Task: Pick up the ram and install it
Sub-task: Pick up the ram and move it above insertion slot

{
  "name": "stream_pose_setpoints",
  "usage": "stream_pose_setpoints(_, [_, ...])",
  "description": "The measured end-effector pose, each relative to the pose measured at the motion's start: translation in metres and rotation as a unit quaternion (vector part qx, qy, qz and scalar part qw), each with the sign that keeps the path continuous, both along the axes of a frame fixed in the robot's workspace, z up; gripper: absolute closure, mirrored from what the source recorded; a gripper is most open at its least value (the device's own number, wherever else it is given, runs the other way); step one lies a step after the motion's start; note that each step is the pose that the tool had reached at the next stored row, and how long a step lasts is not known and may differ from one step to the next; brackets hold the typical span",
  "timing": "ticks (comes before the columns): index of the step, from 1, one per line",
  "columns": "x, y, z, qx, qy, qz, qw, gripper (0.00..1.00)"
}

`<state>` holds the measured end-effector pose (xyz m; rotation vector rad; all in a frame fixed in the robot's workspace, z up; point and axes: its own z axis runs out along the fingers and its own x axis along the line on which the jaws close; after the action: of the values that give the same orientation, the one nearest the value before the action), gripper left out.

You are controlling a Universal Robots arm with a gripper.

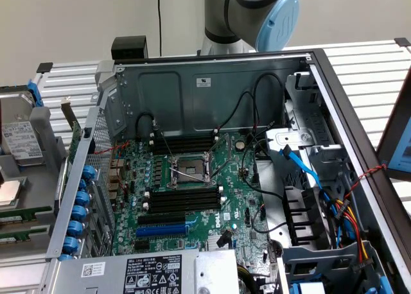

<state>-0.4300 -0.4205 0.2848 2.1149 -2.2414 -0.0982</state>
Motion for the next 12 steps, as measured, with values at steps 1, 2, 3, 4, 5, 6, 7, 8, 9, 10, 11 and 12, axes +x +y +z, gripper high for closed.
stream_pose_setpoints(1, [-0.001, 0.0, -0.0018, 0.0, 0.0, 0.0, 1.0, 0.82])
stream_pose_setpoints(2, [-0.001, 0.0, -0.0035, 0.0, 0.0, 0.0, 1.0, 0.82])
stream_pose_setpoints(3, [-0.001, 0.0, -0.0055, 0.0, 0.0, 0.0, 1.0, 0.82])
stream_pose_setpoints(4, [-0.001, -0.0001, -0.0073, 0.0, 0.0, 0.0, 1.0, 0.82])
stream_pose_setpoints(5, [-0.001, -0.0008, -0.0091, 0.0, -0.0001, 0.0, 1.0, 0.82])
stream_pose_setpoints(6, [0.0, -0.0017, -0.011, 0.0, 0.0, 0.0, 1.0, 0.82])
stream_pose_setpoints(7, [0.0, -0.0025, -0.0128, 0.0, 0.0, 0.0, 1.0, 0.82])
stream_pose_setpoints(8, [0.001, -0.0032, -0.0145, 0.0, 0.0, 0.0, 1.0, 0.82])
stream_pose_setpoints(9, [0.002, -0.004, -0.0164, 0.0, 0.0, 0.0, 1.0, 0.82])
stream_pose_setpoints(10, [0.002, -0.0046, -0.0183, 0.0, 0.0, 0.0, 1.0, 0.82])
stream_pose_setpoints(11, [0.003, -0.0052, -0.0201, 0.0, 0.0, 0.0, 1.0, 0.82])
stream_pose_setpoints(12, [0.003, -0.0058, -0.0219, 0.0, 0.0, 0.0, 1.0, 0.82])
